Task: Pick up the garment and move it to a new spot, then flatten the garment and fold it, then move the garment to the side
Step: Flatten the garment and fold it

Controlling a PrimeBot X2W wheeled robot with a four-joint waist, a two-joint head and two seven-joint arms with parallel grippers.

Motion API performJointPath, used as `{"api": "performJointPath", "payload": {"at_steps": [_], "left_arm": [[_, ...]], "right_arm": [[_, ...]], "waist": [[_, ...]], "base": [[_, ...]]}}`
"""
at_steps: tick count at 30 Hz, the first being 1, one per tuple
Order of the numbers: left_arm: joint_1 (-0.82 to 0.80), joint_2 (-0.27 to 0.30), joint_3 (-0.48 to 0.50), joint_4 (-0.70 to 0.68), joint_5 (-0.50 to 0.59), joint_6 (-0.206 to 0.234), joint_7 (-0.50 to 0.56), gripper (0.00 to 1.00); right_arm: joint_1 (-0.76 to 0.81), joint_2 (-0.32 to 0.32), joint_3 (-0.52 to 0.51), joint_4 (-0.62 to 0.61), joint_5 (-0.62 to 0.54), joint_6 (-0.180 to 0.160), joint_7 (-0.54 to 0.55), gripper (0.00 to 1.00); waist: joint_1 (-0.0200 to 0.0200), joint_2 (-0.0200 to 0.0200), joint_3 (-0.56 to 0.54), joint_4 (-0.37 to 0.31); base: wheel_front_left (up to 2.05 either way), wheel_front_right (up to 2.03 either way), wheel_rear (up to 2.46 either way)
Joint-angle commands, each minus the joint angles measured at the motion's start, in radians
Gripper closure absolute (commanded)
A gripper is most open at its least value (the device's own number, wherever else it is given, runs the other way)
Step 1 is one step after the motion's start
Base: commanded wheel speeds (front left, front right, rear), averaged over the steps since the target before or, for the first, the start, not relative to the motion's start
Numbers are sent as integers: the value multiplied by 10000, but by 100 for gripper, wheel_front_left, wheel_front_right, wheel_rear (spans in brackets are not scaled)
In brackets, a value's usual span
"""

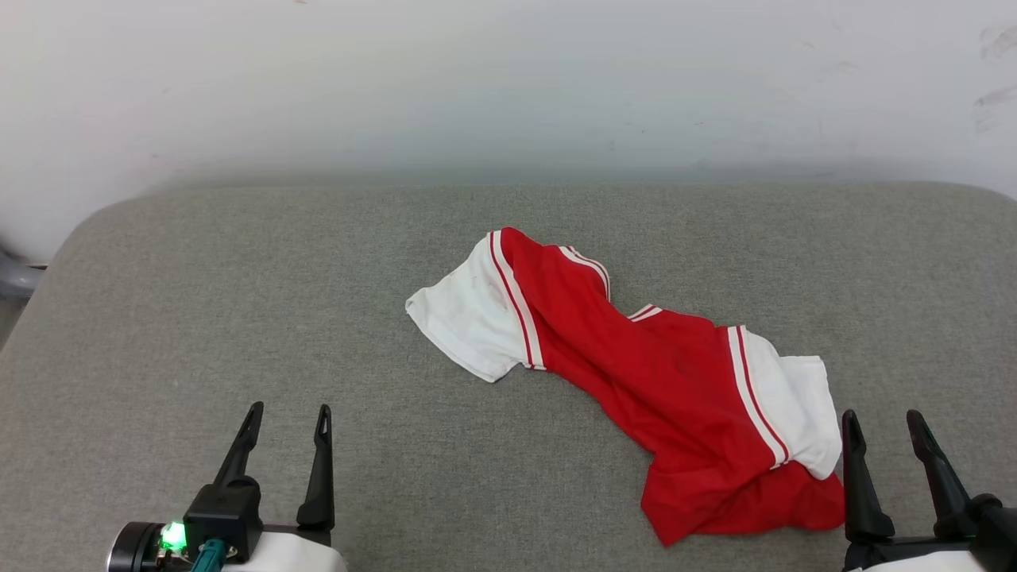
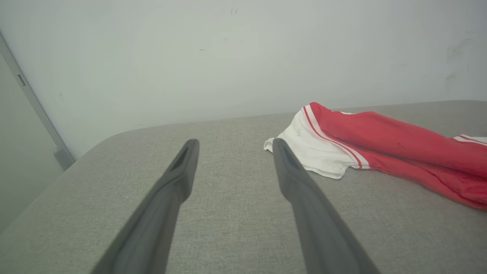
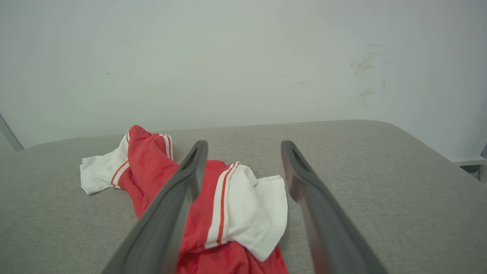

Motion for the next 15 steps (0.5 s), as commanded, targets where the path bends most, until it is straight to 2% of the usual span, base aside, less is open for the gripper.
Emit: {"api": "performJointPath", "payload": {"at_steps": [1, 15], "left_arm": [[93, -53, 96, 27, 87, -79, -26, 0], [93, -327, 484, 85, 456, -443, -26, 0]], "right_arm": [[13, 8, 17, 8, 77, -7, -24, 0], [-182, 8, -148, -32, 23, -7, -24, 0]], "waist": [[0, -1, 7, 7], [0, -1, 30, 34]], "base": [[0, 0, 0], [0, 0, 0]]}}
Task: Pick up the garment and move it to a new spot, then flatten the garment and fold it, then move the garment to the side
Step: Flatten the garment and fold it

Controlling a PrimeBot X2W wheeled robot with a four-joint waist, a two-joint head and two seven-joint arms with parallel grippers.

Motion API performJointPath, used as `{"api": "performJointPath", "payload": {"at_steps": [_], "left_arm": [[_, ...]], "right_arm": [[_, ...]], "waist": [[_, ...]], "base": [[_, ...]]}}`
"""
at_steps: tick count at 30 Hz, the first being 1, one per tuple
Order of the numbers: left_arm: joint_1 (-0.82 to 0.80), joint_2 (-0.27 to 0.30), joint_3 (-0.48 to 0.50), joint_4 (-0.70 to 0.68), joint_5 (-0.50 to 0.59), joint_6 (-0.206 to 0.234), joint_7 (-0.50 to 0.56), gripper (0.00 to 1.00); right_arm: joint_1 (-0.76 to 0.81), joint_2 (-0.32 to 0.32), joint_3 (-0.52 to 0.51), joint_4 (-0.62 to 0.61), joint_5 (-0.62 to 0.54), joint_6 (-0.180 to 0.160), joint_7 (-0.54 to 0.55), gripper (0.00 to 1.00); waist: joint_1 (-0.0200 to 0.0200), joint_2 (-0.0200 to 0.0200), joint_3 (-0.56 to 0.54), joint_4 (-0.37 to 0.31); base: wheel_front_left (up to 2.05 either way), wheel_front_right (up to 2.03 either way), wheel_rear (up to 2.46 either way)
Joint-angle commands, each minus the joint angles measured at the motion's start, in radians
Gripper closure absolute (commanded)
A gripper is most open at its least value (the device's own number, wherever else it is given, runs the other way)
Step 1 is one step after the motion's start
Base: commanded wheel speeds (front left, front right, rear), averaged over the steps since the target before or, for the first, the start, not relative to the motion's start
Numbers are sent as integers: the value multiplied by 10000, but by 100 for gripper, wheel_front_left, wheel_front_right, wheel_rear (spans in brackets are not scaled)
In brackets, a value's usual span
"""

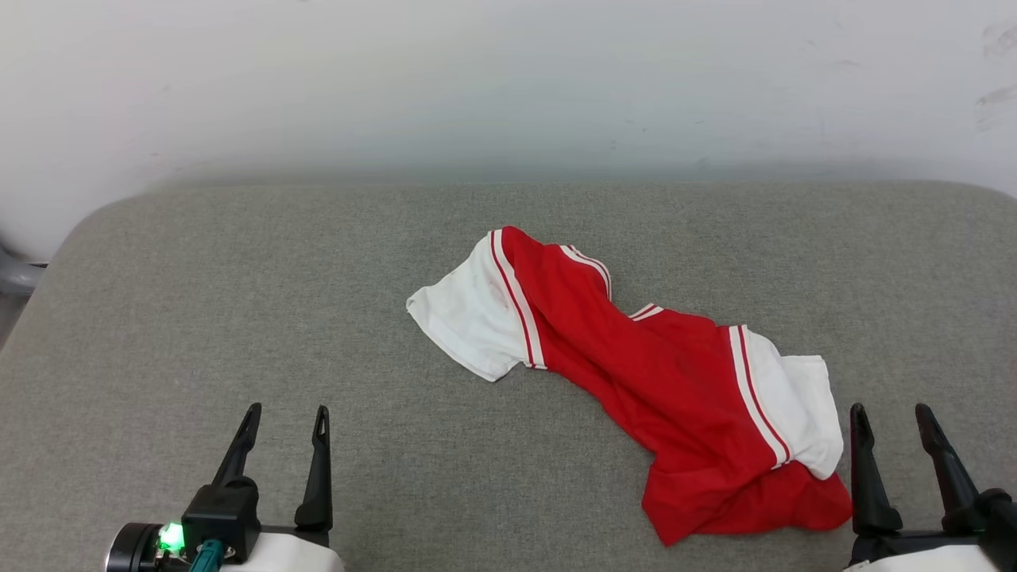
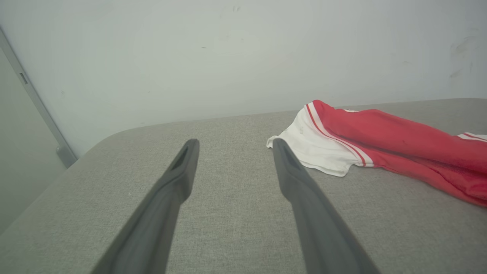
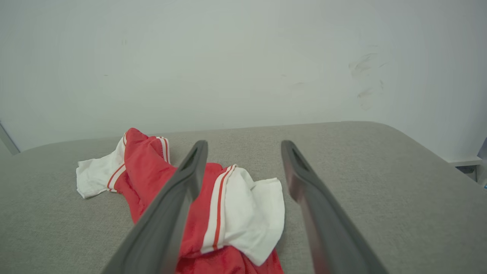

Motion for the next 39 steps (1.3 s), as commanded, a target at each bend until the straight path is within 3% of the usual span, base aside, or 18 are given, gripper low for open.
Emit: {"api": "performJointPath", "payload": {"at_steps": [1, 7, 12, 18, 25, 29, 34, 39], "left_arm": [[73, -40, 48, 23, 89, -46, -26, 0], [-97, -141, 160, -72, 123, -115, -26, 0], [-280, -199, 150, -144, 197, -154, -26, 0], [-489, -289, 27, -292, 265, -165, -26, 0], [-838, -340, 79, -410, 194, -281, -26, 0], [-1072, -382, 38, -492, 191, -329, -26, 0], [-1318, -455, -90, -627, 251, -327, -26, 0], [-1597, -487, -162, -629, 203, -390, -27, 0]], "right_arm": [[-175, 8, -105, -92, -28, -7, -24, 0], [-1254, -2, -769, -627, -519, -7, -24, 0], [-2466, -661, -1164, -607, -377, -7, -24, 0], [-4046, -2867, -157, 1117, 749, -7, 248, 0], [-5325, -5950, 3041, 2186, 3537, -10, 4072, 0], [-5655, -7163, 4696, 2223, 4960, -8, 6513, 0], [-6187, -7795, 5855, 2376, 6070, -8, 8773, 0], [-6829, -7695, 6389, 2910, 6195, -8, 9590, 0]], "waist": [[0, 0, 8, -5], [0, 0, 174, -60], [0, 0, 375, -55], [0, 0, 697, 95], [0, 0, 1161, 242], [0, 0, 1491, 376], [0, 0, 1963, 590], [0, 0, 2480, 853]], "base": [[0, 0, 0], [0, 0, 0], [0, 0, 0], [0, 0, 0], [0, 0, 0], [0, 0, 0], [0, 0, 0], [0, 0, 0]]}}
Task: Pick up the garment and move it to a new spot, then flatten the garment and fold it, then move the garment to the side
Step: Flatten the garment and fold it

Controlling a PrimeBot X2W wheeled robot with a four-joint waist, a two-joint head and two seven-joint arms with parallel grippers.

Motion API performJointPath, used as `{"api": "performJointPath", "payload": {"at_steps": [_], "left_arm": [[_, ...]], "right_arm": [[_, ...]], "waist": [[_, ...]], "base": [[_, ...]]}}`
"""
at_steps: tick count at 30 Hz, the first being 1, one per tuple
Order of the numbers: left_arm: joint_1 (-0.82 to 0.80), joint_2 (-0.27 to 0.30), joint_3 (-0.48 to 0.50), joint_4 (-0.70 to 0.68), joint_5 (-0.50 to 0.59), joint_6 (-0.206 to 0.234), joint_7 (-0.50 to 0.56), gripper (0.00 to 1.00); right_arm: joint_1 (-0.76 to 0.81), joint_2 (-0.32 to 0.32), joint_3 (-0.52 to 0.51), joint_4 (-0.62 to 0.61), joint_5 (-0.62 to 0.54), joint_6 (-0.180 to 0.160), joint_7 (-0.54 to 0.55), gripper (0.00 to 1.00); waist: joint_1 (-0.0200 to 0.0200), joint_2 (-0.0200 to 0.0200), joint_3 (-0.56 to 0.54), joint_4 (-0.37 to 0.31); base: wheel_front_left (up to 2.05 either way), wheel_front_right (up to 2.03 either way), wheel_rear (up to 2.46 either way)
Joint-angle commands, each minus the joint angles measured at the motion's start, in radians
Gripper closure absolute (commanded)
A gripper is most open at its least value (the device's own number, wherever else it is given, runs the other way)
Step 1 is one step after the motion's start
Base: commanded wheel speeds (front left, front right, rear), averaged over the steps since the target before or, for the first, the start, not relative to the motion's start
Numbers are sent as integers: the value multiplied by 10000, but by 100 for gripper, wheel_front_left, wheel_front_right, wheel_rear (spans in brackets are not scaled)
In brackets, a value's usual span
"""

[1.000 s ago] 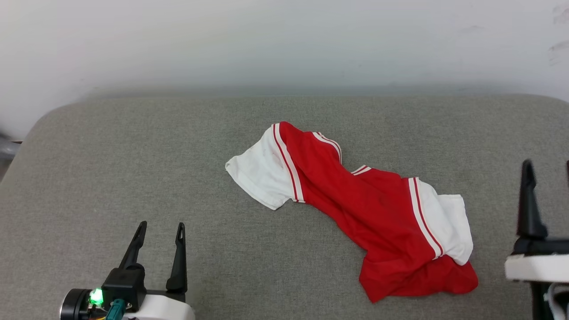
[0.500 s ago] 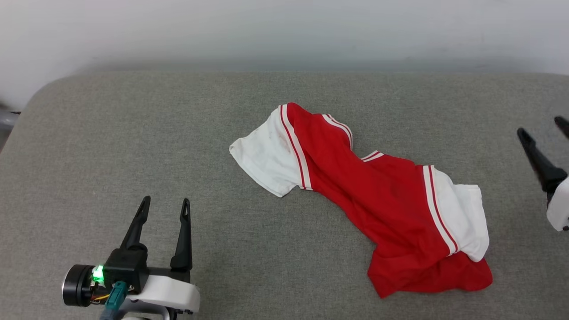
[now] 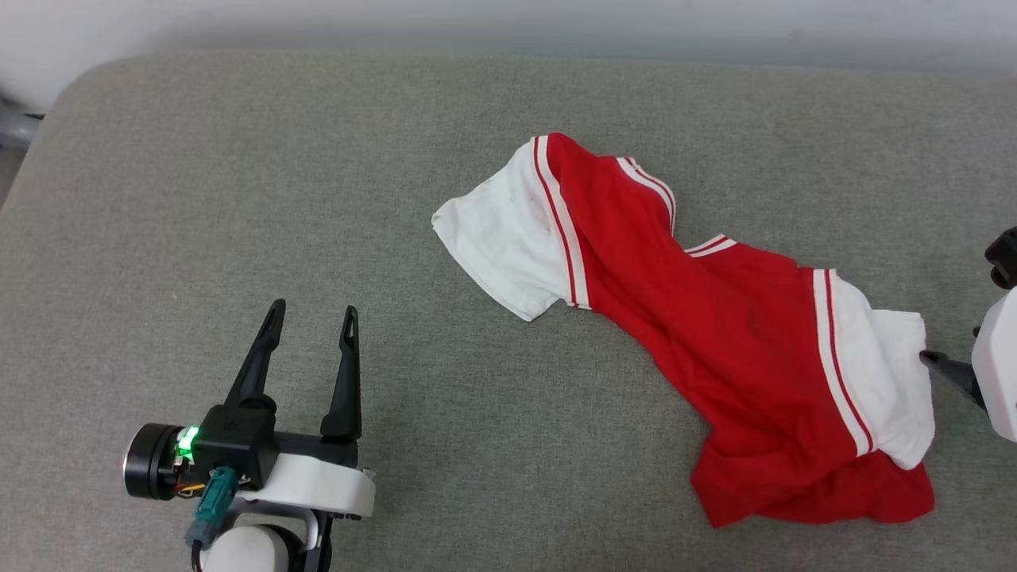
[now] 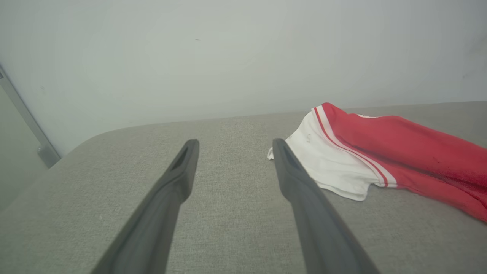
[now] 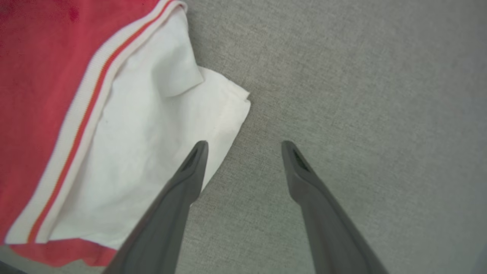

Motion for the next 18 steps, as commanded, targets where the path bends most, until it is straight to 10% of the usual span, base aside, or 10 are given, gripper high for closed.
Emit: {"api": "performJointPath", "payload": {"at_steps": [1, 11, 12, 18], "left_arm": [[-273, -32, -37, 16, -49, -47, -27, 0], [-420, -92, 71, 69, -47, 4, -27, 0], [-426, -93, 80, 93, -38, 11, -27, 0], [-530, -104, 99, 154, 17, 3, -27, 0]], "right_arm": [[-332, 135, 356, 479, -278, -12, 119, 0], [146, 782, 1604, 1322, 22, 53, -75, 0], [120, 727, 1709, 1305, 4, 54, -144, 100], [-913, 96, 1201, 1553, -313, -18, -1402, 100]], "waist": [[-1, 1, 458, 324], [-1, 1, 780, 469], [-1, 1, 765, 452], [-1, 1, 650, 383]], "base": [[0, 0, 0], [0, 0, 0], [0, 0, 0], [0, 0, 0]]}}
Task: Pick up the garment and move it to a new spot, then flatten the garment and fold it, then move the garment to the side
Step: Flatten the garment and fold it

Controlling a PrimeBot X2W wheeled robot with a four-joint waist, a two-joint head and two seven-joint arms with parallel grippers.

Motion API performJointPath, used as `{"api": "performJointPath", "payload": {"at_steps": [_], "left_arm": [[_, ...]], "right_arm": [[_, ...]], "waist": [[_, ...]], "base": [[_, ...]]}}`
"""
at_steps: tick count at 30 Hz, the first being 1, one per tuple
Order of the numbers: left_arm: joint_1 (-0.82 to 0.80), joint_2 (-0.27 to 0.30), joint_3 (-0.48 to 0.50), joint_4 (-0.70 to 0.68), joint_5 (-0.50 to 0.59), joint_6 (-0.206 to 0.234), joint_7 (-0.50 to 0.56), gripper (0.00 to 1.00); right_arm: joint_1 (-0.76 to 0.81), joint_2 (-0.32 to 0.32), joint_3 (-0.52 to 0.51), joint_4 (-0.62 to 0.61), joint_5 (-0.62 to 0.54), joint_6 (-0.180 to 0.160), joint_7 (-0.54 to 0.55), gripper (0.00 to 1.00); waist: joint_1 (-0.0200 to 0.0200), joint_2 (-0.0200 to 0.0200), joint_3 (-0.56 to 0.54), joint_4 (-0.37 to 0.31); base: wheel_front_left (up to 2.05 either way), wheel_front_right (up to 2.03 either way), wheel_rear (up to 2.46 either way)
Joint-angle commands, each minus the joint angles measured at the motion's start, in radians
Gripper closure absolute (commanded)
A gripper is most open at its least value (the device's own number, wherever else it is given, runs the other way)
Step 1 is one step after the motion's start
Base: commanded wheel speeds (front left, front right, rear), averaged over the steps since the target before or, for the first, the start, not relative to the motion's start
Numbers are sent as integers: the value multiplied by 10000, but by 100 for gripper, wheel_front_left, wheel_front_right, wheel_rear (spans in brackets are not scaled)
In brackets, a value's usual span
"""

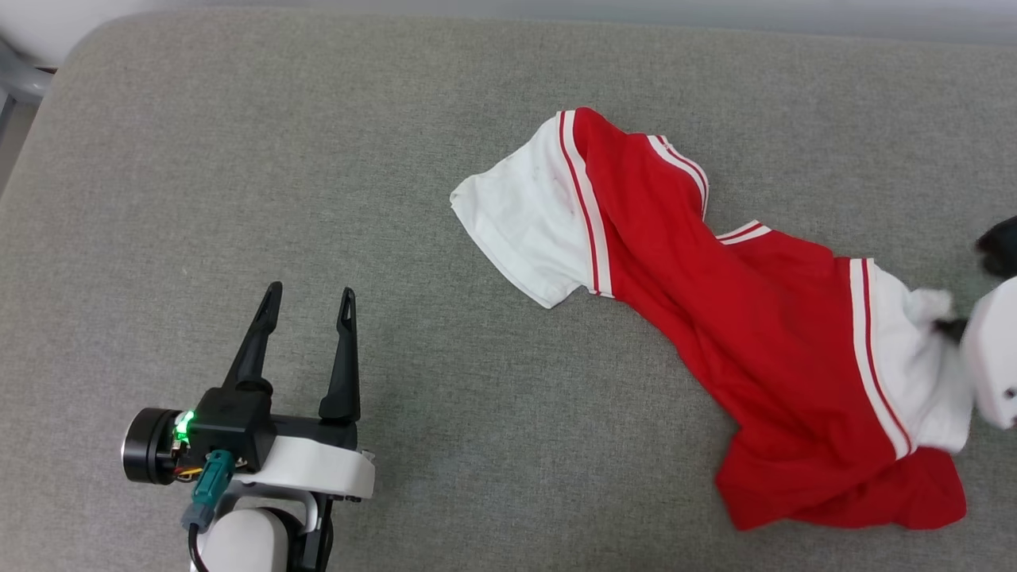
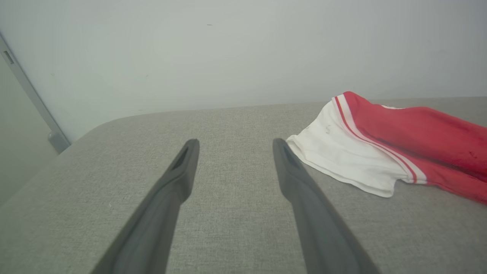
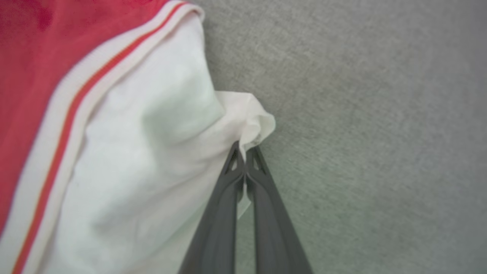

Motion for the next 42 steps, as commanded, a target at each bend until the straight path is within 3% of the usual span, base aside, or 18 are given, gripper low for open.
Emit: {"api": "performJointPath", "payload": {"at_steps": [1, 9, 18, 19, 20, 29, 33, 36, 42], "left_arm": [[-122, -7, 10, 0, 69, -11, -27, 0], [-58, -21, -17, -1, 28, -1, -27, 0], [-66, -39, 23, 96, 11, 60, -27, 0], [-50, -37, 49, 116, 25, 58, -27, 0], [-45, -34, 68, 123, 50, 46, -27, 0], [168, 162, 512, 164, 48, -49, -27, 0], [0, 260, 677, 143, -88, -163, -27, 0], [-290, 369, 727, 207, -163, -340, -27, 0], [-1396, 812, 592, 634, -234, -627, -27, 0]], "right_arm": [[-290, -218, -186, 289, -128, -26, -251, 100], [-913, -339, -1297, 2388, -642, -21, -1713, 100], [-496, 824, -1723, 4877, -709, -18, -2258, 100], [-549, 933, -1832, 5026, -670, -17, -2506, 96], [-648, 969, -1871, 5110, -825, -17, -2864, 0], [-1652, 1464, -2944, 5478, -2397, -20, -7319, 0], [-1780, 1920, -3523, 5089, -2860, -20, -8060, 0], [-1412, 2381, -4451, 4189, -3341, -21, -8229, 0], [676, 4189, -6704, 311, -4854, -21, -8242, 0]], "waist": [[0, 0, -34, 0], [0, 0, -9, 164], [0, 0, 5, 219], [0, 0, -46, 192], [0, 0, -103, 169], [0, 0, -892, -417], [0, 0, -1075, -652], [0, 0, -1181, -839], [0, 0, -1243, -1120]], "base": [[0, 0, 0], [0, 0, 0], [0, 0, 0], [0, 0, 0], [0, 0, 0], [0, 0, 0], [0, 0, 0], [0, 0, 0], [0, 0, 0]]}}
